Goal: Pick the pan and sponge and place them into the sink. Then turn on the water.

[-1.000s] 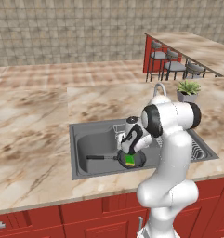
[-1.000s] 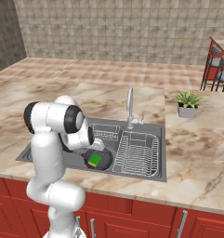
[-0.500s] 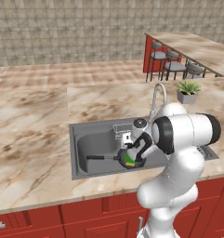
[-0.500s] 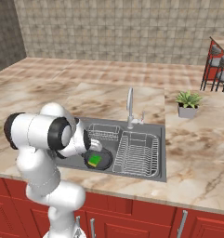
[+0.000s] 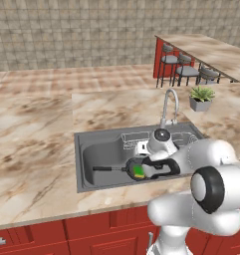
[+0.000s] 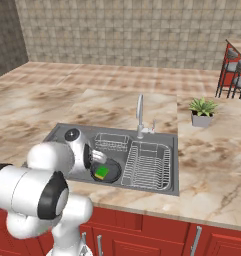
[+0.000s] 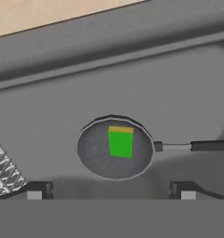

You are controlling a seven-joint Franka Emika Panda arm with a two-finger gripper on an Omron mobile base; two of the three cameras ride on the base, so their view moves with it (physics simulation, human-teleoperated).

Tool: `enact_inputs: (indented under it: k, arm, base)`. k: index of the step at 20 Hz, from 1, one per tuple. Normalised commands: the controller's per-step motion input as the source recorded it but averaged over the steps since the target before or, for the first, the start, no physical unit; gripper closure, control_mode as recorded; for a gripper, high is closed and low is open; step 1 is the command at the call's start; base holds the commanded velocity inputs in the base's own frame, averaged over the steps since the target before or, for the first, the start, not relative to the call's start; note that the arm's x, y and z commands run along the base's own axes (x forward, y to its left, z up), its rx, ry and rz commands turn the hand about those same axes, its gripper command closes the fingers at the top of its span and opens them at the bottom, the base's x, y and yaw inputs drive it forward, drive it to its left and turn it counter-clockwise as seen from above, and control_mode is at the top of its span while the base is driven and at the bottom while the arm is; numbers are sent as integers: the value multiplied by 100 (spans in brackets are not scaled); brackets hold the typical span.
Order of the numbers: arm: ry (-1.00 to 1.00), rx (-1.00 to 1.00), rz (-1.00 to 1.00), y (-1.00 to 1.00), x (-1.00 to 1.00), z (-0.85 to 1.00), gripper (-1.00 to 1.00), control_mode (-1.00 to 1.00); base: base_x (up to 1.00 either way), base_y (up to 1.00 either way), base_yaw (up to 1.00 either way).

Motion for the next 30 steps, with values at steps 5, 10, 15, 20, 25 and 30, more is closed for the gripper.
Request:
enact_inputs:
  k: [5, 10, 15, 20, 25, 30]
  arm:
    - [-6, 5, 0, -4, -35, 57, -100, -100]
    - [-4, 6, 0, -9, -30, 58, -100, -100]
    - [-2, 8, 0, -12, -32, 54, -100, -100]
    - [0, 11, 0, -20, -25, 46, -100, -100]
    - [0, 19, 0, -23, -12, 24, -100, -100]
    - [5, 23, -2, -29, -9, 6, -100, -100]
  base:
    - [0, 0, 0]
    - [0, 0, 0]
    - [0, 0, 0]
    - [0, 0, 0]
    - [0, 0, 0]
    - [0, 0, 0]
